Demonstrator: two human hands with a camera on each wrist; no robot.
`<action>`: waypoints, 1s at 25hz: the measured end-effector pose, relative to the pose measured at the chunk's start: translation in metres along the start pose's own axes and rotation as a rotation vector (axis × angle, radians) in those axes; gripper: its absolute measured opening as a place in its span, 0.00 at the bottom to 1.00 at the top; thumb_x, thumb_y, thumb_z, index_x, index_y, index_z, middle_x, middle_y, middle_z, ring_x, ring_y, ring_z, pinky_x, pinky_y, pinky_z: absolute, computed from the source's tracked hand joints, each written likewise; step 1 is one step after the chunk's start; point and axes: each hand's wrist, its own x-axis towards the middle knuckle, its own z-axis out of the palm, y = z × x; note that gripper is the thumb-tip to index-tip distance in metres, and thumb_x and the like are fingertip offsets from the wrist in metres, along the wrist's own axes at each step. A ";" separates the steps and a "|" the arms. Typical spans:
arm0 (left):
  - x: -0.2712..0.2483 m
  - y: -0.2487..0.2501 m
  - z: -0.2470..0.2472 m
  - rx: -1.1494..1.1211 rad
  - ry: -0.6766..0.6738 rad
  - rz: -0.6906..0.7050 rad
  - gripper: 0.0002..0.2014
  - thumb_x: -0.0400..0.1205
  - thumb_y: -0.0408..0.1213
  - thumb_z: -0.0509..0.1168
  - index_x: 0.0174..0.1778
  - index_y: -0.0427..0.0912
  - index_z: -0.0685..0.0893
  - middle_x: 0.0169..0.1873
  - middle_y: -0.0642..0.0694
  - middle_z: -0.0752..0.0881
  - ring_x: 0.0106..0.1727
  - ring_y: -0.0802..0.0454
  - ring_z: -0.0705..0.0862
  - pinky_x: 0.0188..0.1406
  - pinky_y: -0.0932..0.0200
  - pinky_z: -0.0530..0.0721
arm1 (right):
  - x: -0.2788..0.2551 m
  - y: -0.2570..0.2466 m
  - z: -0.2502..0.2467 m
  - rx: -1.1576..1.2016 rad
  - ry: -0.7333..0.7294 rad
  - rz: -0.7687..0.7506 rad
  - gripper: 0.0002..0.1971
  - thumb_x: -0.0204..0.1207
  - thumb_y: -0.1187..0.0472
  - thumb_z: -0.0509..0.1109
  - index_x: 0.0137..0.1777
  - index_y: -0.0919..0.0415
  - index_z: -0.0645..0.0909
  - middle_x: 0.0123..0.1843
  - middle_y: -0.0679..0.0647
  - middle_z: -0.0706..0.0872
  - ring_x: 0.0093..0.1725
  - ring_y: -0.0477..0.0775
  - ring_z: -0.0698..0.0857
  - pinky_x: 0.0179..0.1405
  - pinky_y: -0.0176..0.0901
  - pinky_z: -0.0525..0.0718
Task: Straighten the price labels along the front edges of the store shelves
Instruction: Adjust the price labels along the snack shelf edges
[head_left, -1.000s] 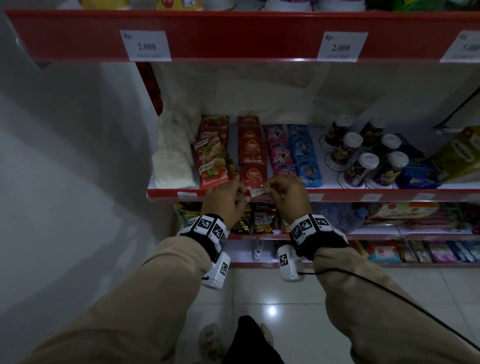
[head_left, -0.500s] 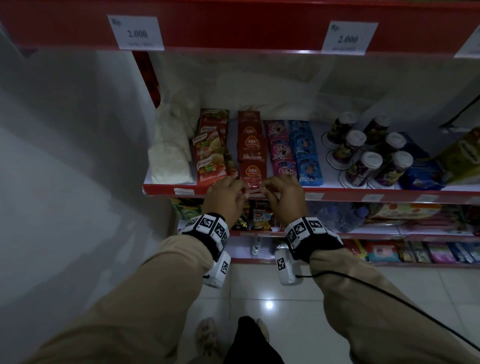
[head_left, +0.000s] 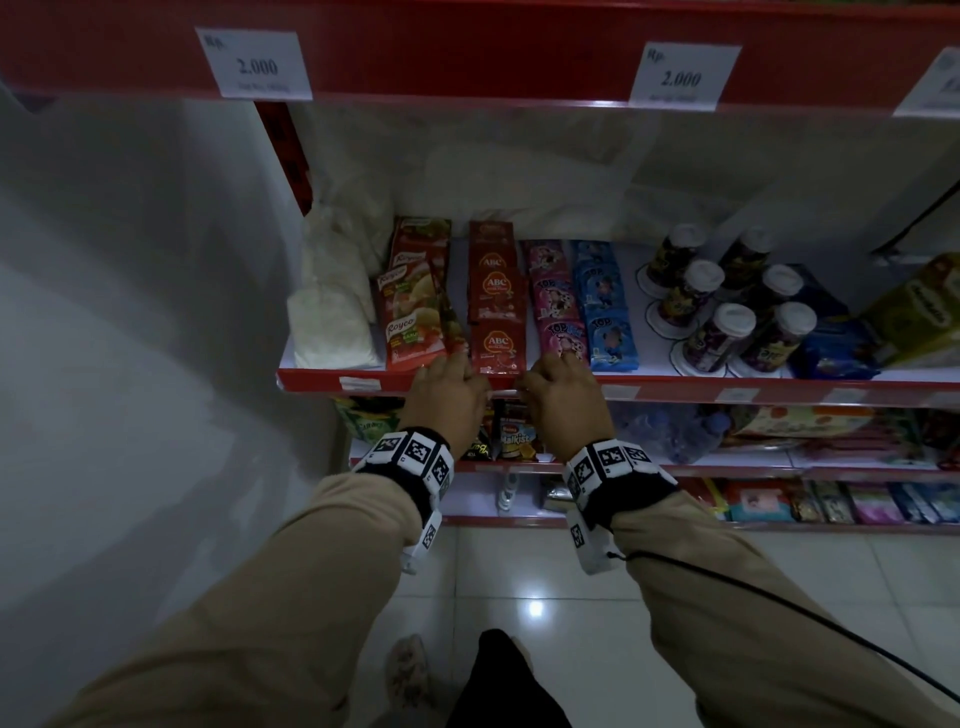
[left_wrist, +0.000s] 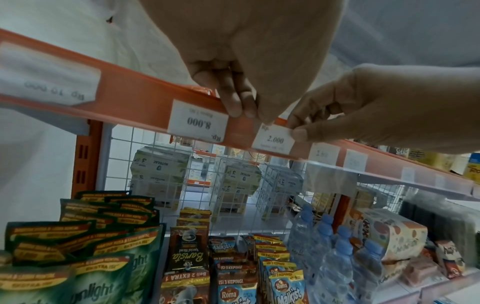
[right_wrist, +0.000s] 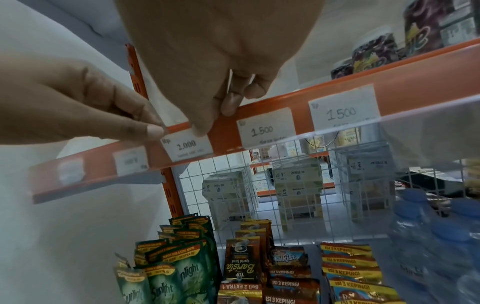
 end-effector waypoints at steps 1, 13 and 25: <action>0.000 0.000 0.000 0.001 -0.005 0.007 0.12 0.83 0.42 0.60 0.54 0.42 0.86 0.51 0.43 0.78 0.54 0.43 0.75 0.52 0.50 0.72 | 0.000 0.000 0.000 -0.001 0.005 -0.003 0.05 0.69 0.67 0.73 0.44 0.62 0.86 0.44 0.61 0.83 0.47 0.64 0.80 0.41 0.53 0.79; 0.002 0.000 -0.003 0.013 -0.056 0.013 0.10 0.83 0.37 0.60 0.57 0.42 0.83 0.56 0.42 0.79 0.58 0.43 0.74 0.55 0.50 0.72 | -0.001 -0.003 0.000 -0.049 -0.087 0.040 0.08 0.74 0.65 0.69 0.51 0.61 0.85 0.50 0.60 0.84 0.52 0.64 0.78 0.43 0.54 0.80; -0.007 -0.016 -0.013 0.031 -0.056 0.109 0.17 0.81 0.33 0.58 0.66 0.45 0.80 0.61 0.43 0.78 0.62 0.43 0.73 0.58 0.50 0.71 | -0.008 -0.023 -0.006 0.007 -0.025 0.085 0.12 0.73 0.63 0.69 0.56 0.63 0.83 0.56 0.63 0.83 0.55 0.66 0.77 0.50 0.55 0.77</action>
